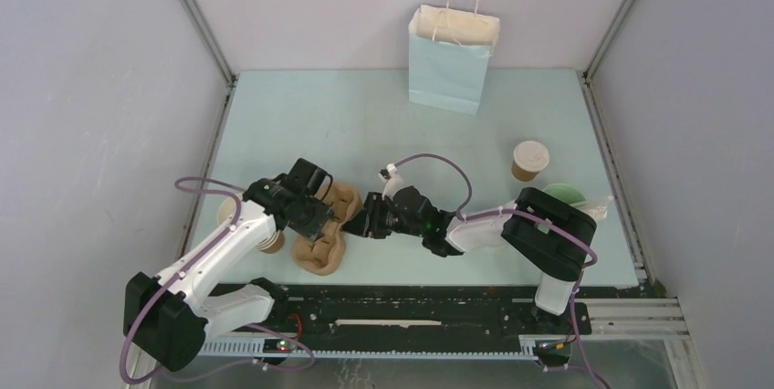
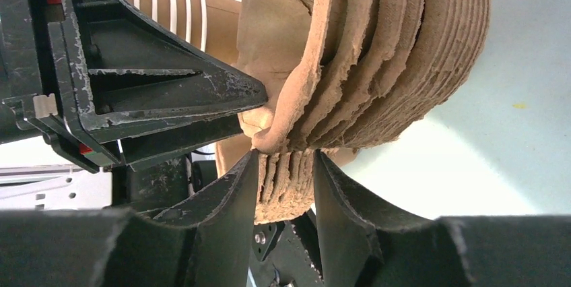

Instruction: Pack the takeout coffee

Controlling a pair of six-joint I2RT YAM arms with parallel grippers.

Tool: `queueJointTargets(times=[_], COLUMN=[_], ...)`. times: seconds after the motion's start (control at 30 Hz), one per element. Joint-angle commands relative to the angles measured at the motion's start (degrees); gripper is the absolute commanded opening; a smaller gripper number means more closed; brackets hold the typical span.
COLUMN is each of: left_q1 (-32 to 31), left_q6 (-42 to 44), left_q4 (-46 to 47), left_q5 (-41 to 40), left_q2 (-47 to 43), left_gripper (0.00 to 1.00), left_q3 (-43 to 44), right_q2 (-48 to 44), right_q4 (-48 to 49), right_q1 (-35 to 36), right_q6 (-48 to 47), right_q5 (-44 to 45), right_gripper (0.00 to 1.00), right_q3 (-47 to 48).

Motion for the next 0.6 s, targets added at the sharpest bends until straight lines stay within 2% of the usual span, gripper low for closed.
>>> queueJointTargets(times=[0.0, 0.27, 0.47, 0.57], left_q1=[0.4, 0.4, 0.4, 0.4], left_q6=[-1.0, -0.2, 1.8, 2.6], left_q4=[0.8, 2.3, 0.6, 0.2], left_q5=[1.4, 1.9, -0.3, -1.0], left_q2=[-0.2, 2.3, 4.6, 4.8], left_gripper=[0.25, 0.25, 0.25, 0.25], left_q3=[-0.8, 0.8, 3.4, 4.1], right_q2=[0.3, -2.0, -5.1, -5.7], right_q4=[4.1, 1.7, 1.2, 3.0], right_q1=[0.9, 2.7, -0.4, -1.7], right_q6=[-1.2, -4.7, -4.1, -4.4], right_q5=[1.5, 4.9, 4.9, 3.3], right_gripper=[0.44, 0.47, 0.53, 0.59], right_q3=[-0.2, -1.0, -4.0, -5.6])
